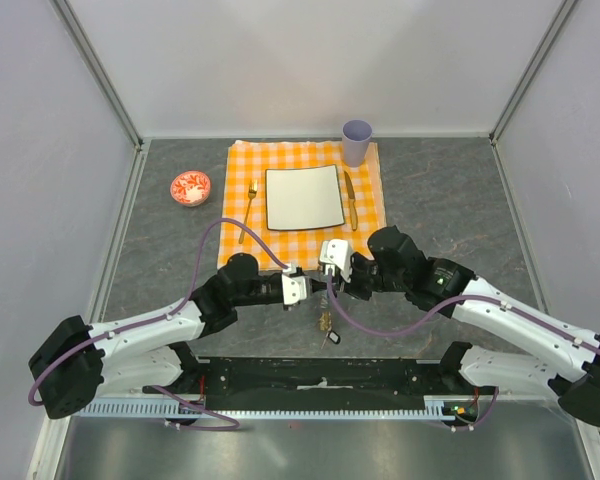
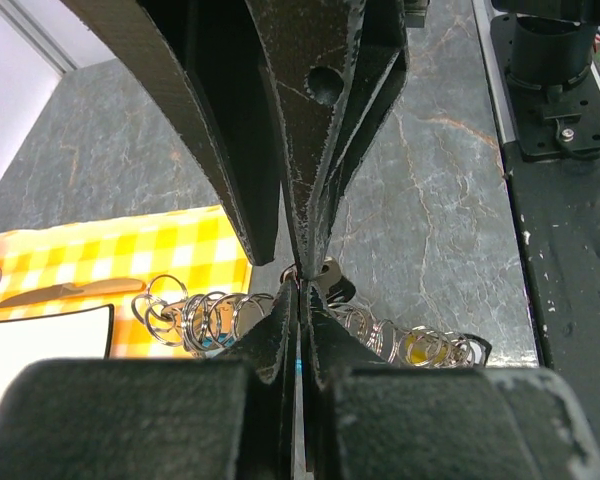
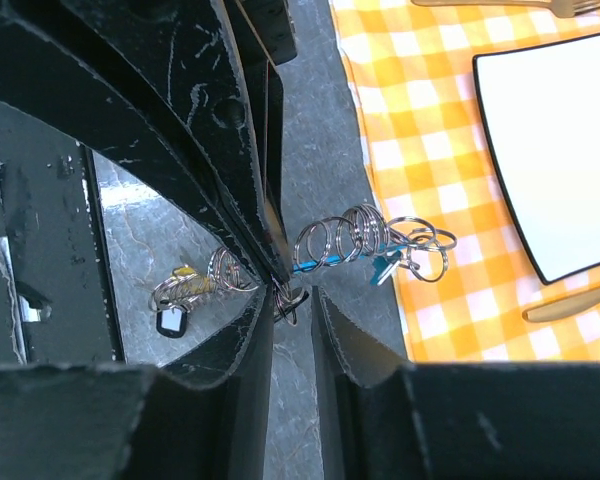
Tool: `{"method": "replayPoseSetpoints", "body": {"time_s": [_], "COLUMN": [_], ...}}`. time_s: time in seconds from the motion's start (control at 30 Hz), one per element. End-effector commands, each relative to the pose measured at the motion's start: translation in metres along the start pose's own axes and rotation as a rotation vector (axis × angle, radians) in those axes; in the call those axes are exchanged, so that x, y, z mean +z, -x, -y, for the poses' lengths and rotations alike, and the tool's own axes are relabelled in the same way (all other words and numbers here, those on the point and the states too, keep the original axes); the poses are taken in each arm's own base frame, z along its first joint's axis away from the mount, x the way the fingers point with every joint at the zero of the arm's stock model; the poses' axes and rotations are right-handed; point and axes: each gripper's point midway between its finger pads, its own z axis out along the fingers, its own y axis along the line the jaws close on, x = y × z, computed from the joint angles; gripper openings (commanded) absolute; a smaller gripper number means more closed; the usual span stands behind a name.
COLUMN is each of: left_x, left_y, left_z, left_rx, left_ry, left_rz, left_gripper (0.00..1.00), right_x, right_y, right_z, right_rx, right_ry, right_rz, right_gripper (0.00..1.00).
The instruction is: Put the keys on the keyring
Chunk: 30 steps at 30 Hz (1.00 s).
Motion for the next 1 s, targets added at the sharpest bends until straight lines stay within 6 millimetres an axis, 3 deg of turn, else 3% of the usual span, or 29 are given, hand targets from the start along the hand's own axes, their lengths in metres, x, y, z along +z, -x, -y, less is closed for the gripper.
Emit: {"method": "replayPoseSetpoints", "body": {"time_s": [0.0,0.53,0.97], "left_x": [0.001,0.0,-0.001], "left_y": [0.035,0.035,0.038], "left_z": [-0.009,-0.009,-0.007], "left_rx": [0.06,0.061,0.062], "left_ry": [0.026,0.032,0.022], "left_rz": [0.12,0.118,0.13], "left_gripper": [0.02,0.02,0.02], "right_x": [-0.012,-0.017,-0.011], "right_y": [0.012,-0.003,0.004], "right_z": [0.013,0.004,0.001], "right_rx": [-0.006,-0.045,-0.06], "right_ry": [-0.073,-0.022,0.01], "right_rz": [0.045,-0.014,0.014], "right_gripper": [0.29,0.31,0.27]}}
